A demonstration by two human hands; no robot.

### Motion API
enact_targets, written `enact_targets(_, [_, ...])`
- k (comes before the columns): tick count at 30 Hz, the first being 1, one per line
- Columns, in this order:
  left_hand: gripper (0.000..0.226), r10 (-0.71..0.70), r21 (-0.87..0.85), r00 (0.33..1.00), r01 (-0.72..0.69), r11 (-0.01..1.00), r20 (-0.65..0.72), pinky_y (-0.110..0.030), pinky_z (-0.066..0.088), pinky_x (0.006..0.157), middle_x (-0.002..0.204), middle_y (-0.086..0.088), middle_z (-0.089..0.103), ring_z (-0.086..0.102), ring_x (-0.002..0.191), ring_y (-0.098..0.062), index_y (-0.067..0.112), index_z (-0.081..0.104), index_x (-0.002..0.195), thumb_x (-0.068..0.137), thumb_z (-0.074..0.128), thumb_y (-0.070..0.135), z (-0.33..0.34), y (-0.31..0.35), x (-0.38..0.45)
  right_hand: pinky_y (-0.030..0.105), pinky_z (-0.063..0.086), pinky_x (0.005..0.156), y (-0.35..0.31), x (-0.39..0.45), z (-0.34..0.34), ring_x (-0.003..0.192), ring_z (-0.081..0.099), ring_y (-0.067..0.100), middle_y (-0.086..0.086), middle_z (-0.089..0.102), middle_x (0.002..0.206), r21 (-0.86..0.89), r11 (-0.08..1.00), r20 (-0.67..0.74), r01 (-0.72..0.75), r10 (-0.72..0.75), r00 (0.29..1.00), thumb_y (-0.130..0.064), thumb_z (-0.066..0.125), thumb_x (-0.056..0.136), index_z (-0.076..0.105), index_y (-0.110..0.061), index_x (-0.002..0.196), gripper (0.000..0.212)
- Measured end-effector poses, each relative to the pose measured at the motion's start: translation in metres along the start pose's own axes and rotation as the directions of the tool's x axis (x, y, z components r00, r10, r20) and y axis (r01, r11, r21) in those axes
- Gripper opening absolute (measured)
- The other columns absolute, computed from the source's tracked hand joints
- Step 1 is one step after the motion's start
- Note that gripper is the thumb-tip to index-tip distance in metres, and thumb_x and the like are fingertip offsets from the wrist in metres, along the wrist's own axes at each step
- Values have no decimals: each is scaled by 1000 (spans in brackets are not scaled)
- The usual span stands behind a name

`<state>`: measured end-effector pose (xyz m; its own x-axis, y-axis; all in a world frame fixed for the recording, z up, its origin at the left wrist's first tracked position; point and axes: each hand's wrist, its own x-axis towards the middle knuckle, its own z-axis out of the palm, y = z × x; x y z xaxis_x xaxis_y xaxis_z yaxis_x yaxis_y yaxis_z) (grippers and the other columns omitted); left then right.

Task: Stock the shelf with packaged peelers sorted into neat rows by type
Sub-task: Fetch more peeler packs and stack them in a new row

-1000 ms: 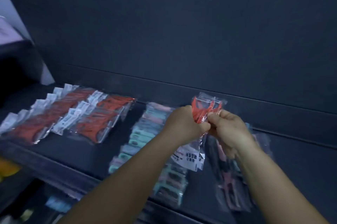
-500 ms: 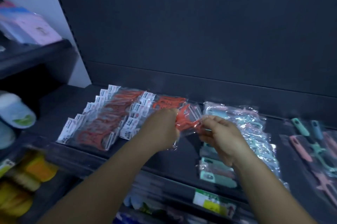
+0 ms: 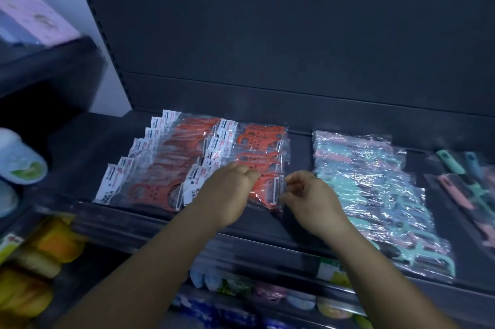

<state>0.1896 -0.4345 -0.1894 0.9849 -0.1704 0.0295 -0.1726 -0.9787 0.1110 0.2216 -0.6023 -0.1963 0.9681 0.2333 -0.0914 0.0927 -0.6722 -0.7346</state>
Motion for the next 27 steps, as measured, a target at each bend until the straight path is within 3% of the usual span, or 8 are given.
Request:
enact_targets(9, [61, -11, -87, 999, 8, 996, -34, -31, 43, 95, 125, 1, 44, 42, 114, -15, 20, 34, 145, 90, 60, 13, -5, -9, -3, 21, 45, 79, 5, 0, 13, 92, 63, 18, 1, 69, 102, -108, 994, 9, 33, -32, 999, -1, 54, 84, 63, -15, 113, 34])
enact_targets(12, [62, 25, -63, 999, -27, 998, -38, -30, 42, 96, 125, 3, 42, 40, 115, -15, 23, 31, 146, 91, 59, 18, -9, -6, -11, 20, 45, 81, 8, 2, 14, 91, 62, 18, 0, 68, 96, -15, 1000, 11, -12, 12, 1000, 3, 46, 84, 63, -15, 108, 35])
enact_targets(15, [63, 54, -65, 999, -53, 996, 6, -29, 42, 94, 127, 2, 42, 40, 114, -15, 22, 30, 147, 91, 58, 15, -1, 1, -16, 40, 52, 87, 9, 1, 11, 86, 66, 25, 4, 72, 90, 183, 980, -3, -79, 81, 997, 4, 41, 82, 61, -19, 88, 31])
enact_targets(16, [63, 53, -62, 998, -51, 997, 20, -28, 42, 94, 128, 1, 41, 39, 116, -14, 22, 30, 147, 91, 58, 14, 3, 1, -16, 41, 52, 87, 10, 1, 10, 86, 66, 26, 6, 72, 91, 209, 974, -21, -84, 90, 996, 1, 42, 85, 60, -21, 85, 29])
enact_targets(19, [70, 24, -92, 999, -20, 996, 41, -28, 39, 100, 132, 2, 36, 33, 123, -14, 23, 24, 149, 90, 61, 19, 12, -1, -15, 24, 45, 70, 9, -5, 9, 83, 63, 20, 1, 67, 92, 73, 997, -49, -22, 26, 998, -20, 55, 90, 62, -21, 99, 11])
enact_targets(20, [74, 21, -116, 998, -14, 993, 51, -27, 36, 103, 135, 3, 33, 30, 126, -14, 23, 21, 150, 89, 63, 23, 13, -3, -15, 22, 44, 68, 9, -6, 10, 82, 63, 18, 0, 65, 95, 12, 1000, -37, 3, -2, 999, -26, 61, 87, 61, -20, 106, 20])
enact_targets(23, [81, 52, -176, 996, -39, 984, 67, -23, 21, 111, 144, 5, 25, 20, 133, -12, 22, 17, 151, 87, 63, 38, 9, -6, -19, 24, 46, 82, 6, -10, 16, 93, 62, 20, 3, 55, 114, -126, 991, -12, 50, -52, 999, -34, 68, 81, 53, -24, 125, 48])
enact_targets(27, [63, 62, -110, 996, -55, 992, 57, -27, 14, 117, 156, 3, 18, 15, 142, -17, 21, 23, 150, 95, 55, 24, 14, -7, -22, 25, 43, 83, -1, -16, 17, 98, 59, 24, 5, 50, 118, -253, 963, 15, 93, -92, 996, -28, 65, 85, 50, -23, 129, 47])
